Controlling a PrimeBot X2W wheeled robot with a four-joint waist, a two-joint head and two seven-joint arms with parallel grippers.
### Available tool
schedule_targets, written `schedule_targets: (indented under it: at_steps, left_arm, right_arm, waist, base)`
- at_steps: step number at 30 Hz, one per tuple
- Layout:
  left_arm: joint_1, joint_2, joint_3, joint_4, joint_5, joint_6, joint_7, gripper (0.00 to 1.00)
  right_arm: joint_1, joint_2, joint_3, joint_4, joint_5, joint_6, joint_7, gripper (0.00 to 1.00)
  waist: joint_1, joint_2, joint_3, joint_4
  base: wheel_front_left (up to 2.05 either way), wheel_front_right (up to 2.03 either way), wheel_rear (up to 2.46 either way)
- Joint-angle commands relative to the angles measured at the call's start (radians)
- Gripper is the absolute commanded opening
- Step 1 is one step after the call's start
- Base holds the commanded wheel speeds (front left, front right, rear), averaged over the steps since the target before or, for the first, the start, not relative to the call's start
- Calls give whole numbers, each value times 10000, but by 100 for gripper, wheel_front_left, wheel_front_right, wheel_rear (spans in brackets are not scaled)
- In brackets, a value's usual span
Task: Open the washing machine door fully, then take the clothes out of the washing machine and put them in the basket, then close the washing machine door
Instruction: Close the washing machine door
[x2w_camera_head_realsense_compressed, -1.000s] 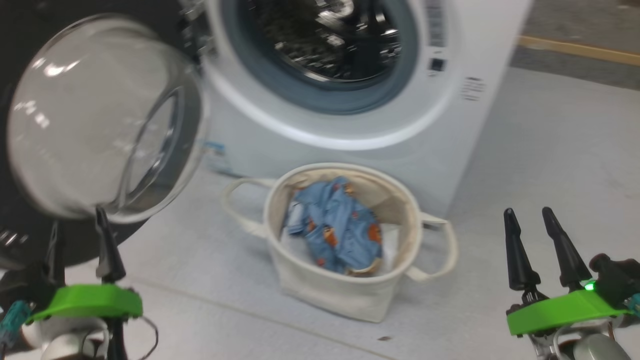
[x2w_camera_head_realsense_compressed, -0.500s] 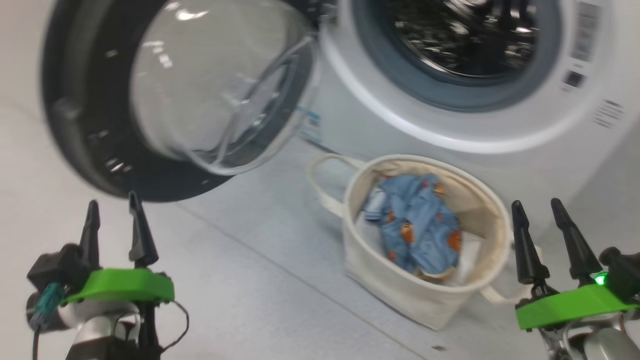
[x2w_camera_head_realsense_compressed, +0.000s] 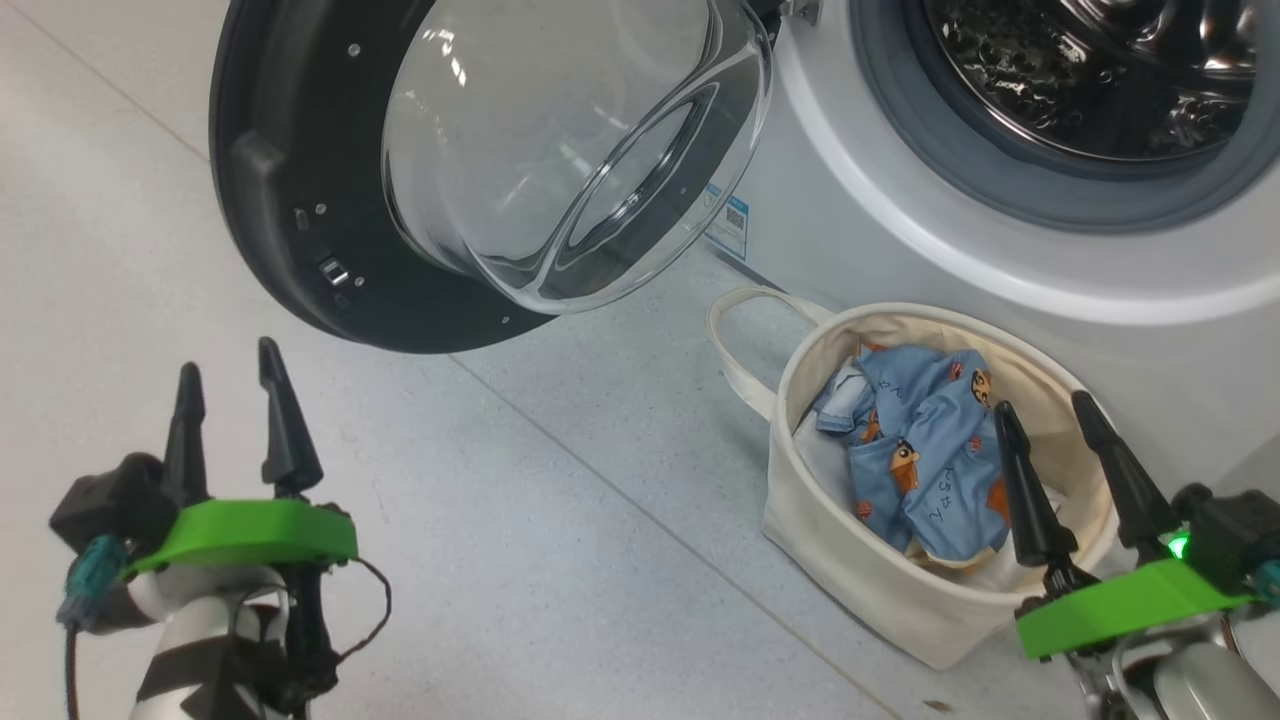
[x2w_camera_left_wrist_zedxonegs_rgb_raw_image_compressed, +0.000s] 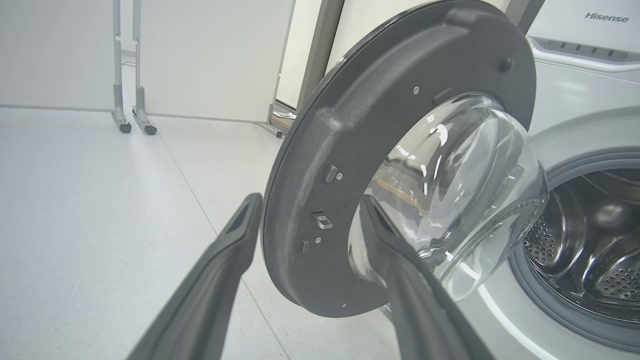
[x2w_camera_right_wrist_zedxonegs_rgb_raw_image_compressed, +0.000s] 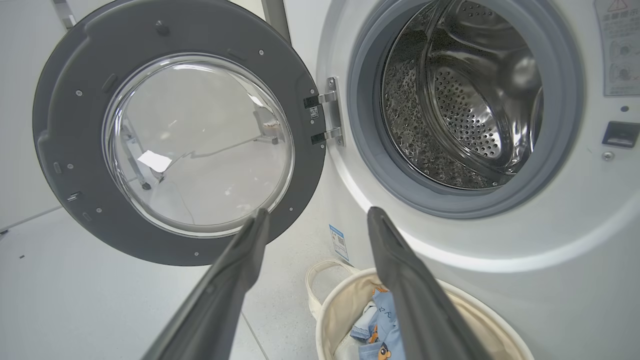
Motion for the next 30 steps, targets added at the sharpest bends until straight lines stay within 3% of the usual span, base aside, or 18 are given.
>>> schedule_targets:
  at_steps: [1,5,6,7,13,20,23,30]
  left_arm:
    - [-265,184,460,-401,-63,2,-121,100]
    - [-157,97,757,-523,-316,-172,-127,100]
    - [-146,83,850,-532,-438,-240,-128,9]
    - [-146,74,949,-536,-585,-319,-128,0]
    - [-500,111,1607,-466,-1936,-871,401,0]
    - [-1929,441,2777,181,-5053,-1623,2920,0]
    - [-2760,818,3272,714,-6154,-1623,3950,0]
    - [-4684,1561,3973,2609,-7509,-1321,5230,0]
  right_arm:
    - [-435,-260,195,-271,84,52,-48,100]
    - [-603,-332,318,-162,165,52,-48,100]
    - [-608,-348,341,-132,172,52,-48,100]
    - [-602,-360,374,-100,178,52,-48,100]
    - [-657,-540,523,-95,204,52,-48,100]
    - [-933,-1000,807,-204,289,52,81,100]
    - [-1045,-1182,855,-272,334,52,143,100]
    - [-1049,-1559,750,-515,344,52,317,100]
  waist:
    - [0,0,38,5]
    - [0,0,50,0]
    - [0,0,48,-4]
    - [0,0,40,-8]
    - [0,0,292,-4]
    - [0,0,847,49]
    - [0,0,1019,52]
    - [0,0,1432,23]
  base:
    - [0,0,0]
    - [0,0,0]
    - [0,0,0]
    - [0,0,0]
    - [0,0,0]
    - [0,0,0]
    - [0,0,0]
    - [0,0,0]
